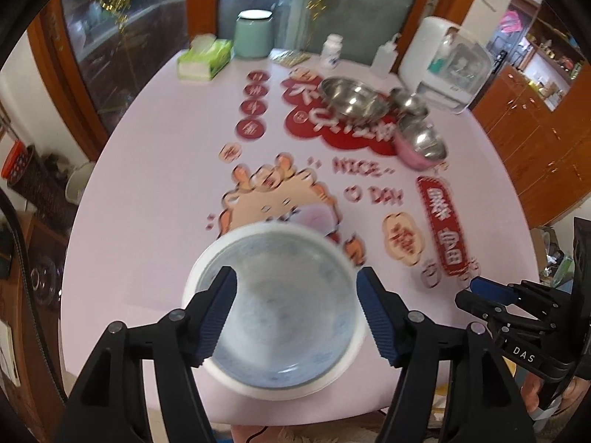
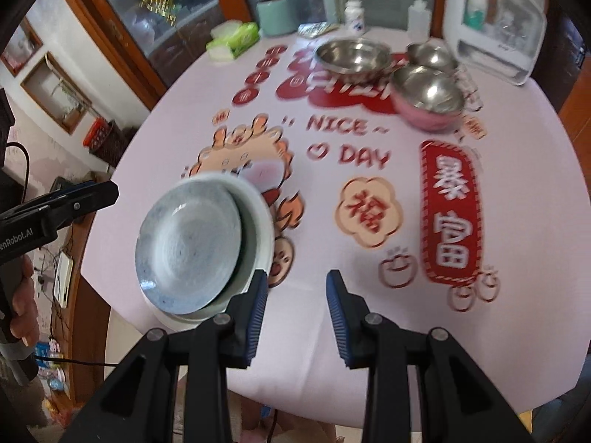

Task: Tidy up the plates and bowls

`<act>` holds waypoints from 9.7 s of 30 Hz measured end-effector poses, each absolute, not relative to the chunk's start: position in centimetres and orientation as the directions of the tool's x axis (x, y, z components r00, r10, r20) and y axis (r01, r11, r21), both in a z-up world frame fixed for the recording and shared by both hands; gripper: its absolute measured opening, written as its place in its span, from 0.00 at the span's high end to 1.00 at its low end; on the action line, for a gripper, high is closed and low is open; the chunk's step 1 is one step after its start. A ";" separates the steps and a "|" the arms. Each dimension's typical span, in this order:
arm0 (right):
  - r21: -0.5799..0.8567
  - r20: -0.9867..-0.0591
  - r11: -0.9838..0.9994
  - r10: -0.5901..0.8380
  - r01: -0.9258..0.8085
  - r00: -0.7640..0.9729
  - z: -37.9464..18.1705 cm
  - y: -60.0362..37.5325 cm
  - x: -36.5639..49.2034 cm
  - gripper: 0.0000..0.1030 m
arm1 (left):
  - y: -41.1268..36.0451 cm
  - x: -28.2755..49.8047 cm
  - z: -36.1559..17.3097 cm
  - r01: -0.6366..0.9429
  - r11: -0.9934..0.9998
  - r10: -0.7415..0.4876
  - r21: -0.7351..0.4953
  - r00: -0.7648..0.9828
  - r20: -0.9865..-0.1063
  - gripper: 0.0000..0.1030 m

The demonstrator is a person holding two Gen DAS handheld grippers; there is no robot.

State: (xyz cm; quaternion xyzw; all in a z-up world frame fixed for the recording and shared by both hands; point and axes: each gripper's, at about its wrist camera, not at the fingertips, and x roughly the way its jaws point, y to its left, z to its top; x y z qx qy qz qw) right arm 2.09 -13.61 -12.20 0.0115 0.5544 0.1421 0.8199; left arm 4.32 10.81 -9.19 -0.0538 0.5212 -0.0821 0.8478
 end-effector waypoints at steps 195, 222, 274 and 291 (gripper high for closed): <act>0.155 -0.920 0.988 0.141 0.010 0.365 -17.2 -28.9 29.8 0.69 | -11.8 32.4 -17.7 0.131 0.976 -0.212 -0.171 0.448 -0.868 0.20; 0.238 -0.931 0.971 0.227 0.001 0.287 -17.6 -29.0 27.9 0.91 | -12.7 30.2 -17.5 0.186 0.963 -0.248 -0.193 0.341 -0.907 0.92; 0.093 -0.975 0.963 0.140 -0.253 0.175 -19.2 -23.0 7.6 0.88 | -9.0 6.0 -21.0 0.095 0.984 -0.174 -0.153 0.268 -0.948 0.85; 0.049 -0.952 0.963 0.126 -0.266 0.279 -16.7 -22.9 7.0 0.75 | -8.8 5.5 -17.5 0.083 0.992 -0.117 -0.092 0.381 -0.917 0.45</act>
